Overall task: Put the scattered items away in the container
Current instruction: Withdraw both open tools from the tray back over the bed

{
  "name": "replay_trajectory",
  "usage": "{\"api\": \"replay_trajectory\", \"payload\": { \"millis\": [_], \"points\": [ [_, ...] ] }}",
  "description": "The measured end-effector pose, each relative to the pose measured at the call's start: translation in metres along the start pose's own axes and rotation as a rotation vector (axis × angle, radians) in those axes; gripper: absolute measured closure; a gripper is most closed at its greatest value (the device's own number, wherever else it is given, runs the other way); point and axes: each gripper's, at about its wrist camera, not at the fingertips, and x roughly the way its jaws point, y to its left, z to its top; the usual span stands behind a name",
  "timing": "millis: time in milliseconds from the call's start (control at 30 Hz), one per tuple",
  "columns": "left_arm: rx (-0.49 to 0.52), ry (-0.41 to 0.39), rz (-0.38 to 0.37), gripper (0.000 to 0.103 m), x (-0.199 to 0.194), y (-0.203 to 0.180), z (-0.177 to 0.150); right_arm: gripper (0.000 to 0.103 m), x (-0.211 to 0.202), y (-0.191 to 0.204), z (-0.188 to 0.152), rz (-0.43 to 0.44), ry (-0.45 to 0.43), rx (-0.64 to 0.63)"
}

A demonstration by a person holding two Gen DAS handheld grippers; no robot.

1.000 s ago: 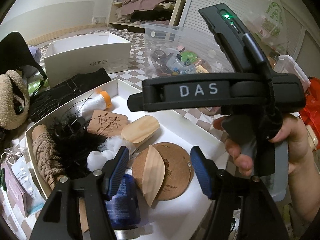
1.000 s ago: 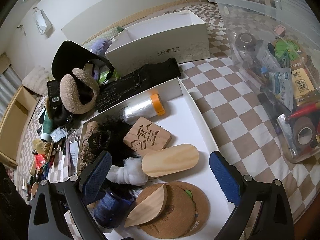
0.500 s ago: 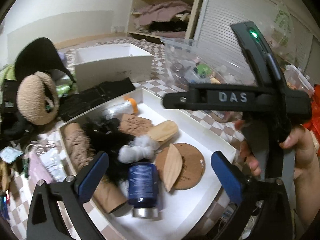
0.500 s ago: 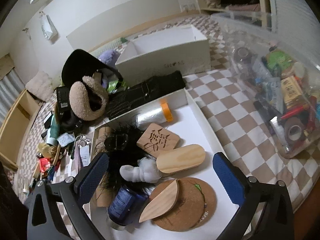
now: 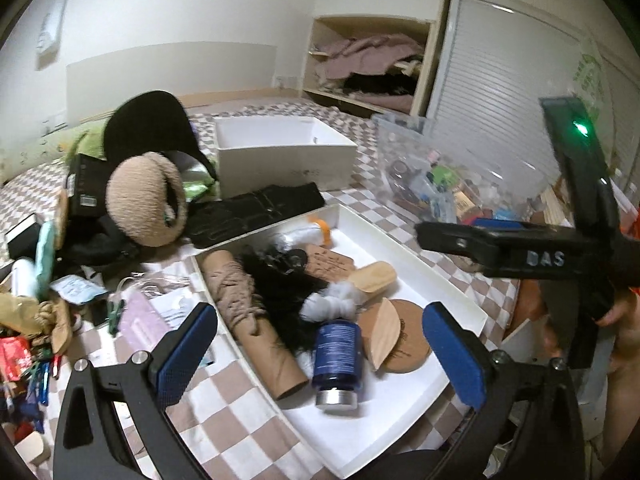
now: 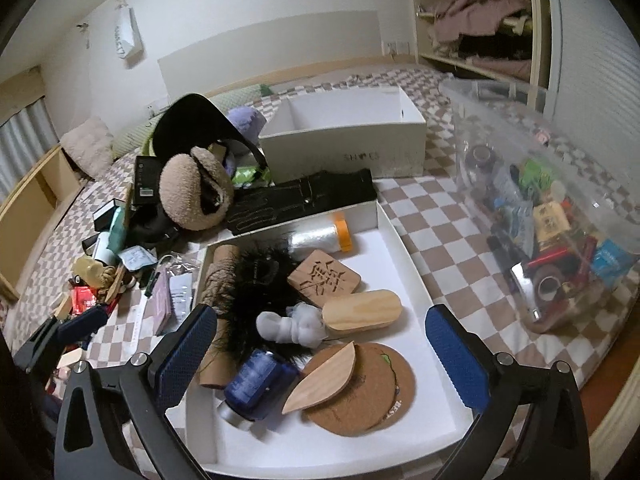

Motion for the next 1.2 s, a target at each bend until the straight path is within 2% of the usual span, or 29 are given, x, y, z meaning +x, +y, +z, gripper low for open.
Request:
{"api": "replay_trajectory", "payload": {
  "millis": [300, 467, 633, 867, 1200],
  "points": [
    [-0.040, -0.049, 0.084, 0.000, -0.036, 0.026, 0.000, 0.000, -0.029, 0.030, -0.017, 0.002, -0.074, -0.040],
    [-0.050, -0.063, 0.119, 0.000, -0.054, 0.039, -0.005, 0.000, -0.039, 0.045, -0.027, -0.026, -0.124, -0.065],
    [-0.066, -0.072, 0.149, 0.000, -0.066, 0.051, -0.013, 0.000, -0.047, 0.053, -0.034, -0.009, -0.155, -0.039],
    [-0.075, -0.075, 0.182, 0.000, -0.077, 0.061, -0.023, 0.000, -0.047, 0.060, -0.046, 0.007, -0.165, 0.007],
    [-0.094, -0.078, 0.220, 0.000, -0.084, 0.072, -0.040, 0.000, -0.045, 0.070, -0.066, -0.017, -0.170, -0.012]
  ]
}}
